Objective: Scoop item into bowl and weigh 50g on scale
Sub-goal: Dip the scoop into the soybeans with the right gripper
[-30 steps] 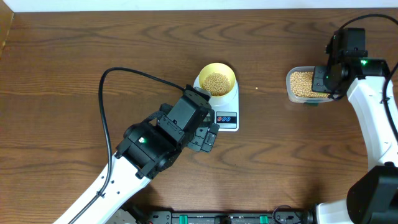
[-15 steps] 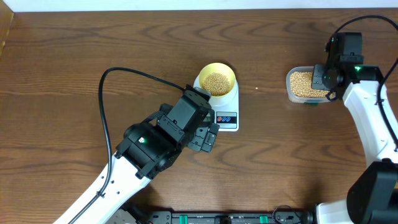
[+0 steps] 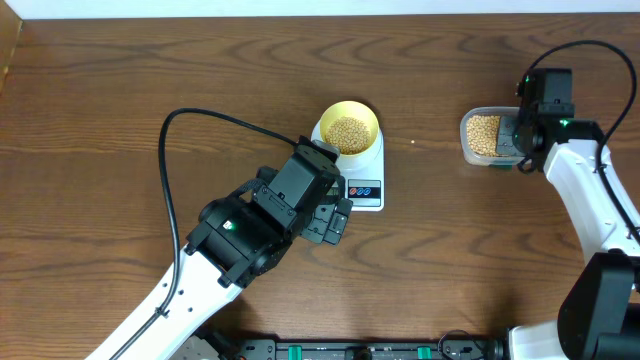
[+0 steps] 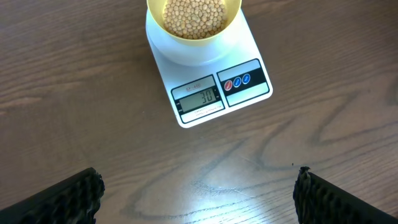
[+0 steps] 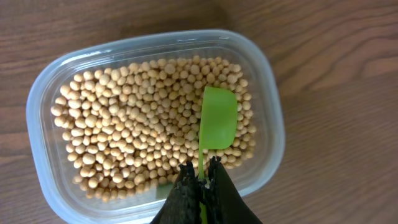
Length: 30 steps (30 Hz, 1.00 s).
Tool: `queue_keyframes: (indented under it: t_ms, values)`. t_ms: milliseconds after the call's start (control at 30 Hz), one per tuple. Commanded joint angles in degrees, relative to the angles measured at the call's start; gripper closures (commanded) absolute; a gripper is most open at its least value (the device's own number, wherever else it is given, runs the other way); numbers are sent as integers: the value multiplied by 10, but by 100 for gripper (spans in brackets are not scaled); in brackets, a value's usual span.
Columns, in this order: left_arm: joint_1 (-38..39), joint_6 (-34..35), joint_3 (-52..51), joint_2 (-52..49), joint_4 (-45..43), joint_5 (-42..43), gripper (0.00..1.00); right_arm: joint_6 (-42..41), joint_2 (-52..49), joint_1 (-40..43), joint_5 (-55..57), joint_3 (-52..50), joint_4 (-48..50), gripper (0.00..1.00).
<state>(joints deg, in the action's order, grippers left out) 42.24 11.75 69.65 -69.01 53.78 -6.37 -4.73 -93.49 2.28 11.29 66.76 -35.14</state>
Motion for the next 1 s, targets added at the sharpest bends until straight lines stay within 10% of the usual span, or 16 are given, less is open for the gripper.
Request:
queue_keyframes:
  t_ms: [0, 967]
  values:
    - [-2, -7, 7, -1, 2, -6, 0, -3, 5, 3, -30, -21, 7, 99]
    - [-2, -7, 7, -1, 2, -5, 0, -51, -40, 88, -329, -24, 2, 99]
